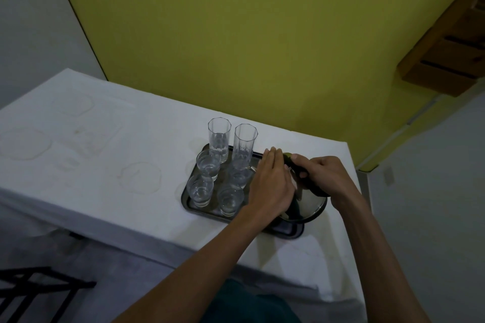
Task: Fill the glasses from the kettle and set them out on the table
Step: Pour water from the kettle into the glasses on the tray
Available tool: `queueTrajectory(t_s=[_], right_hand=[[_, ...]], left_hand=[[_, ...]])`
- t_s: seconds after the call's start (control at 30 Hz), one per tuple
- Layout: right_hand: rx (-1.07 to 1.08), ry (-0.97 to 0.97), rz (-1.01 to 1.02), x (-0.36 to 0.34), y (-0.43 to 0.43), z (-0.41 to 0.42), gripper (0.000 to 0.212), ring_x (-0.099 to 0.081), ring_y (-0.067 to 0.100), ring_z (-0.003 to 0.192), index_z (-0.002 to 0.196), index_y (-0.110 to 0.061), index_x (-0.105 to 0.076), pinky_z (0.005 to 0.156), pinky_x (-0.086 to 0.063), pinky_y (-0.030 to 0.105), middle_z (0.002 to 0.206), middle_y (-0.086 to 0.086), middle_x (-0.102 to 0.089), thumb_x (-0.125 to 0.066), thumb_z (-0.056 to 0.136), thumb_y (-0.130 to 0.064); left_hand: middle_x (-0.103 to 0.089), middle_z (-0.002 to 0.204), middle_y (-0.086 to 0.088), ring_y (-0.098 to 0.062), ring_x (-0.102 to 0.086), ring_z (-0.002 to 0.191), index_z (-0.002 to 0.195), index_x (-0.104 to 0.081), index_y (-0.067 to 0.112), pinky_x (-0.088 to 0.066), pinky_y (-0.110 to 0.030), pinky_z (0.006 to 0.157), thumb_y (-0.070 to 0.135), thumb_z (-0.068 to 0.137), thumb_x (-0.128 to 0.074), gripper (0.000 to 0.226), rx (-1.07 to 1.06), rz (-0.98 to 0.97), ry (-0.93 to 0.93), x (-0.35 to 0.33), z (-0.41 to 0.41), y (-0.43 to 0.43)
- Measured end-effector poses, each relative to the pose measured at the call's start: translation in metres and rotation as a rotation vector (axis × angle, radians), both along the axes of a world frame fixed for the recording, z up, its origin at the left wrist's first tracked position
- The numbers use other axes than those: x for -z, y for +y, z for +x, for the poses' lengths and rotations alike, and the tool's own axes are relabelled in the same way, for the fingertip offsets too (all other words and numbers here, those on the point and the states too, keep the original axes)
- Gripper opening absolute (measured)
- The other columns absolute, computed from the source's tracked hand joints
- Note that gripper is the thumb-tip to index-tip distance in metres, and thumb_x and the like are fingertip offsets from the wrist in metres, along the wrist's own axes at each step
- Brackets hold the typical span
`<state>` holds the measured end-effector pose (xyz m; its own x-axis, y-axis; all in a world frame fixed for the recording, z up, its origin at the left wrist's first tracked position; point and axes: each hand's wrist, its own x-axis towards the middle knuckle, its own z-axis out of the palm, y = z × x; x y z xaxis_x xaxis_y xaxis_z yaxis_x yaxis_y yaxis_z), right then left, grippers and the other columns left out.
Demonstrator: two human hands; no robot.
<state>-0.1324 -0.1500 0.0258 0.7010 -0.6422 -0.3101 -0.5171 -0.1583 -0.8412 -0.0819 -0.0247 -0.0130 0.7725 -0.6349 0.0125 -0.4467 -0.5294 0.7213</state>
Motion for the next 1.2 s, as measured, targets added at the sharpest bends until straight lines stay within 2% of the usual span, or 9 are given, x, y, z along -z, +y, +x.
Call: queueTrajectory(t_s=[0.27,0.53,0.73,0.9,1.2], right_hand=[[-0.012,0.012,-0.017,0.0004,0.0009,-0.0013,0.050,-0.049,0.011,0.039,0.059,-0.007,-0.067,0.046,-0.035,0.021,0.043,-0.001,-0.057,-0.078,0.080,-0.051],[-0.011,0.013,-0.015,0.0018,0.0042,-0.0011,0.051,-0.055,0.020,0.052,0.058,-0.009,-0.070,0.055,-0.039,0.028,0.050,0.006,-0.063,-0.078,0.077,-0.056],[-0.013,0.014,-0.025,0.0005,0.0060,-0.0032,0.050,-0.053,0.017,0.049,0.060,-0.008,-0.070,0.051,-0.038,0.025,0.047,0.002,-0.060,-0.078,0.079,-0.053],[-0.012,0.013,-0.023,0.0014,0.0069,-0.0034,0.050,-0.055,0.019,0.050,0.058,-0.009,-0.070,0.053,-0.039,0.026,0.047,0.002,-0.061,-0.078,0.078,-0.054],[-0.022,0.024,-0.025,-0.0003,0.0079,-0.0032,0.050,-0.051,0.013,0.041,0.058,-0.009,-0.068,0.049,-0.037,0.024,0.043,-0.001,-0.058,-0.078,0.080,-0.054]], left_hand=[[-0.011,0.163,-0.010,-0.019,-0.003,0.151,0.153,-0.014,0.004,-0.007,-0.030,0.122,0.023,0.106,-0.024,0.053,-0.004,-0.019,0.012,0.0019,-0.0015,0.0004],[-0.012,0.163,-0.008,-0.018,-0.003,0.151,0.154,-0.013,0.006,-0.006,-0.028,0.120,0.025,0.106,-0.023,0.053,-0.015,-0.015,0.020,0.0009,-0.0026,0.0040],[-0.012,0.163,-0.008,-0.017,-0.004,0.151,0.154,-0.014,0.006,-0.007,-0.029,0.121,0.025,0.106,-0.023,0.052,-0.017,-0.011,0.024,0.0011,-0.0038,0.0056],[-0.011,0.163,-0.007,-0.017,-0.004,0.151,0.154,-0.013,0.007,-0.008,-0.030,0.122,0.026,0.106,-0.023,0.053,-0.017,-0.012,0.023,0.0018,-0.0050,0.0071],[-0.011,0.163,-0.006,-0.016,-0.003,0.151,0.154,-0.013,0.008,-0.006,-0.027,0.119,0.027,0.106,-0.023,0.053,-0.027,-0.020,0.033,0.0005,-0.0061,0.0090]])
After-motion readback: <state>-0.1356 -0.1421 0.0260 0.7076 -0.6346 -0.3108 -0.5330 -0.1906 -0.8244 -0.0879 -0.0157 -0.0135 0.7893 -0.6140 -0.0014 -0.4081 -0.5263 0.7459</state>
